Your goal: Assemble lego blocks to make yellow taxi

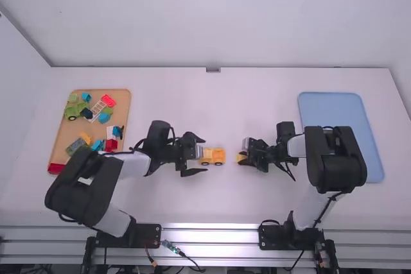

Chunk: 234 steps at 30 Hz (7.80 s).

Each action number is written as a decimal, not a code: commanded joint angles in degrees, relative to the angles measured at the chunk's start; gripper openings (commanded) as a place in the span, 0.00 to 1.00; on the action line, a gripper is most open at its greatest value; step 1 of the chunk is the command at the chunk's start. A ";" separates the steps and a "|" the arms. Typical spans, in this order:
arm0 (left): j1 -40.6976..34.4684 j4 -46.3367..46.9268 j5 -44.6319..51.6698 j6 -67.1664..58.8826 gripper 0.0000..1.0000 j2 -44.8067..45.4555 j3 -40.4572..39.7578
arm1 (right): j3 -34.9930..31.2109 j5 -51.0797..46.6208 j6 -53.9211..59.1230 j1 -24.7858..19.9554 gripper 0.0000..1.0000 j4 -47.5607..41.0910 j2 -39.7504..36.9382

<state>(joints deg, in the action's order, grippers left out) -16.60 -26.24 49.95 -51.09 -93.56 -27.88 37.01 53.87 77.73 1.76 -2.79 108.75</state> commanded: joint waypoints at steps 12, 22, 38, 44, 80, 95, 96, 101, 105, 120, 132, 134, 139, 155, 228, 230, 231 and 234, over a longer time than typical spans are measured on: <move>0.52 -5.97 3.50 0.29 0.99 -15.94 -6.40 | 4.48 3.48 0.31 1.14 0.04 -8.83 -3.57; 0.46 -2.99 4.20 -0.76 0.84 -22.54 -11.98 | 5.88 4.59 -1.42 7.85 0.04 -8.11 -7.75; 0.11 -6.21 4.57 -3.10 0.54 -22.82 -10.08 | 5.99 -3.50 -17.07 15.89 0.00 2.58 -7.51; 0.22 -6.54 4.66 -3.08 0.50 -22.82 -9.75 | 6.05 -3.78 -18.18 15.65 0.00 6.32 -4.16; 0.48 -7.26 1.51 1.89 0.49 -22.82 -10.56 | 9.44 -5.81 -17.92 19.93 0.58 2.27 -0.29; 0.48 -7.02 1.44 1.91 0.45 -22.82 -10.49 | 10.12 0.20 -16.65 16.20 0.61 1.09 -8.03; 0.48 -7.02 1.46 1.91 0.45 -22.82 -10.47 | 10.05 0.66 -16.65 15.69 0.32 0.81 -7.97; 0.48 -7.23 1.44 1.91 0.44 -22.82 -10.45 | 7.76 1.77 -14.86 15.54 0.00 1.11 -7.97; 0.48 -7.37 1.46 1.91 0.44 -22.82 -10.47 | 5.66 1.44 -16.41 15.91 0.00 6.19 -6.57; 0.50 -7.39 1.44 1.91 0.39 -22.82 -10.45 | 7.37 -1.36 -21.00 15.87 0.00 9.86 4.91; 0.48 -7.50 1.44 1.91 0.38 -22.82 -10.45 | 7.28 -4.50 -20.94 16.04 0.00 9.73 10.04; 0.48 -7.45 1.46 1.91 0.38 -22.82 -10.51 | 7.30 -4.13 -20.96 16.39 0.00 10.32 10.02; 0.50 -7.41 1.42 1.91 0.40 -22.82 -10.47 | 9.29 -2.89 -20.94 15.52 0.00 7.82 5.94; 0.44 -7.02 -2.86 4.53 0.53 -22.80 -10.51 | 14.49 -32.94 -31.85 14.16 0.46 -16.17 -16.49; 49.22 57.70 -42.51 68.75 0.89 -5.93 -39.50 | 13.92 -44.72 -43.47 15.54 0.99 -14.12 -16.97; 49.18 56.11 -43.65 69.05 0.89 -5.93 -38.32 | 13.92 -44.72 -43.50 15.54 0.99 -14.16 -16.97; 48.98 55.25 -45.44 69.82 0.88 -5.93 -37.42 | 13.92 -44.70 -43.54 15.58 0.99 -14.19 -16.97; 48.96 54.14 -48.24 71.54 0.88 -5.93 -35.71 | 13.92 -44.92 -45.24 15.54 0.99 -13.94 -16.97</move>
<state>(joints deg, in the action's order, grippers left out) 32.40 27.73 4.89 18.52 -99.15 -65.01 50.50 8.99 33.87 17.10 -16.67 92.44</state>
